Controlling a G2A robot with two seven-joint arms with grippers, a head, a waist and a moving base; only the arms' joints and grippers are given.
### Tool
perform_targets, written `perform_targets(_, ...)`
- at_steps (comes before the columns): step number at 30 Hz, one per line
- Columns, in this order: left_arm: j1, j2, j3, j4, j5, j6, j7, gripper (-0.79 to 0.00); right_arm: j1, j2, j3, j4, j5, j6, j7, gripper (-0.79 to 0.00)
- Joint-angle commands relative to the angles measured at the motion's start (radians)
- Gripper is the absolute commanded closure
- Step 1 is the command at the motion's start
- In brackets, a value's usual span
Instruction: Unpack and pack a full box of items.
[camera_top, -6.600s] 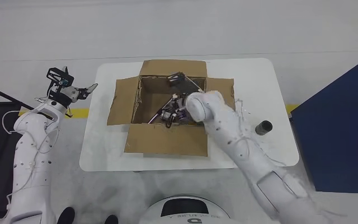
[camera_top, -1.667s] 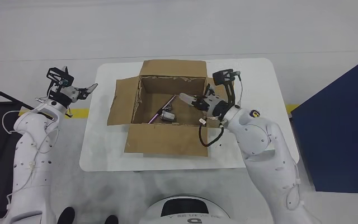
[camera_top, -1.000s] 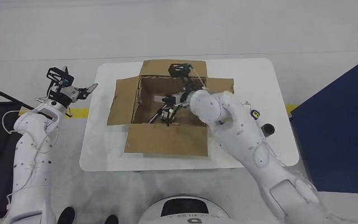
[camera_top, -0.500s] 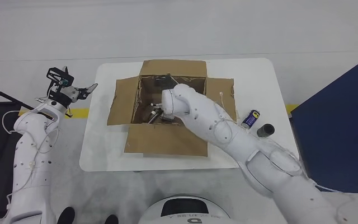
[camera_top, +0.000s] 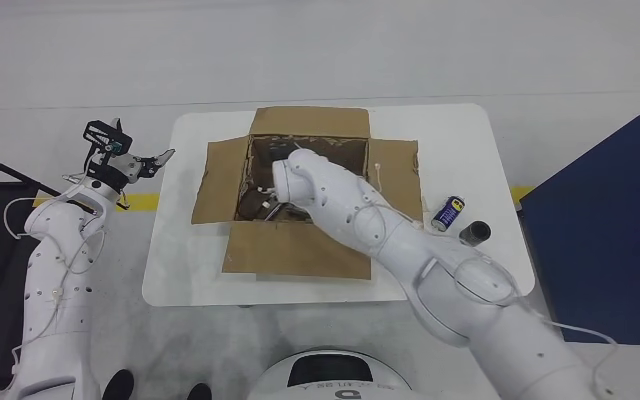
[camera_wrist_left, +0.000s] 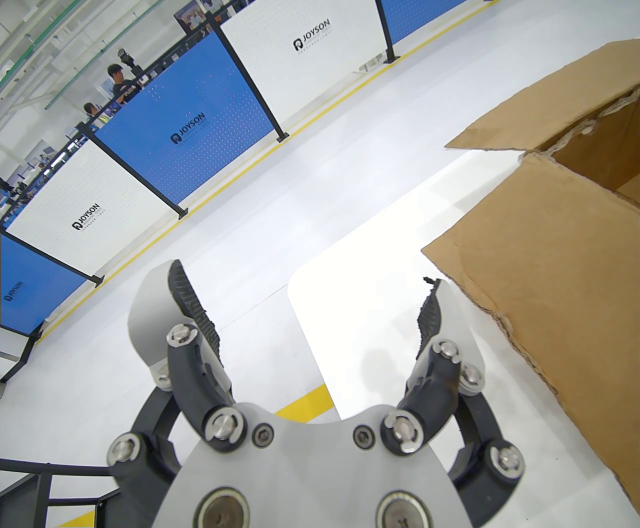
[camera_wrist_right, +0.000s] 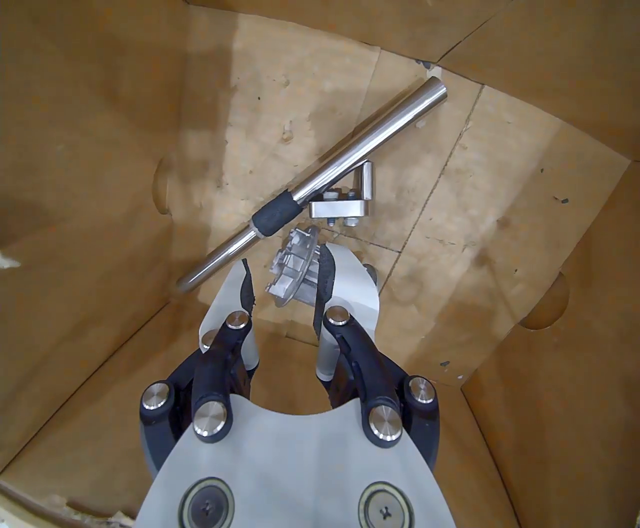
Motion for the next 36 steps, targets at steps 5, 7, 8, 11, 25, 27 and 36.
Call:
perform_targets(5,0.000,0.000,0.000,0.000,0.000,0.000,0.000,-0.785,0.017,-0.045,-0.009,0.099,0.017,-0.024,-0.020,-0.166)
perform_targets(7,0.000,0.000,0.000,0.000,0.000,0.000,0.000,-0.785,0.020,-0.059,-0.014,0.124,0.016,-0.027,-0.025,-0.092)
perform_targets(8,0.000,0.000,0.000,0.000,0.000,0.000,0.000,-0.785,0.022,-0.065,-0.016,0.134,0.016,-0.028,-0.028,-0.022)
perform_targets(11,0.000,0.000,0.000,0.000,0.000,0.000,0.000,-0.785,0.028,-0.082,-0.019,0.160,0.011,-0.028,-0.036,0.000)
perform_targets(25,0.000,0.000,0.000,0.000,0.000,0.000,0.000,-0.785,-0.031,-0.010,0.141,-0.072,-0.011,-0.105,-0.222,0.000)
perform_targets(27,0.000,0.000,0.000,0.000,0.000,0.000,0.000,-0.785,-0.067,0.021,0.183,-0.139,-0.040,-0.090,-0.221,0.000)
perform_targets(36,0.000,0.000,0.000,0.000,0.000,0.000,0.000,-0.785,-0.166,0.108,0.247,-0.284,-0.215,-0.051,0.018,-0.785)
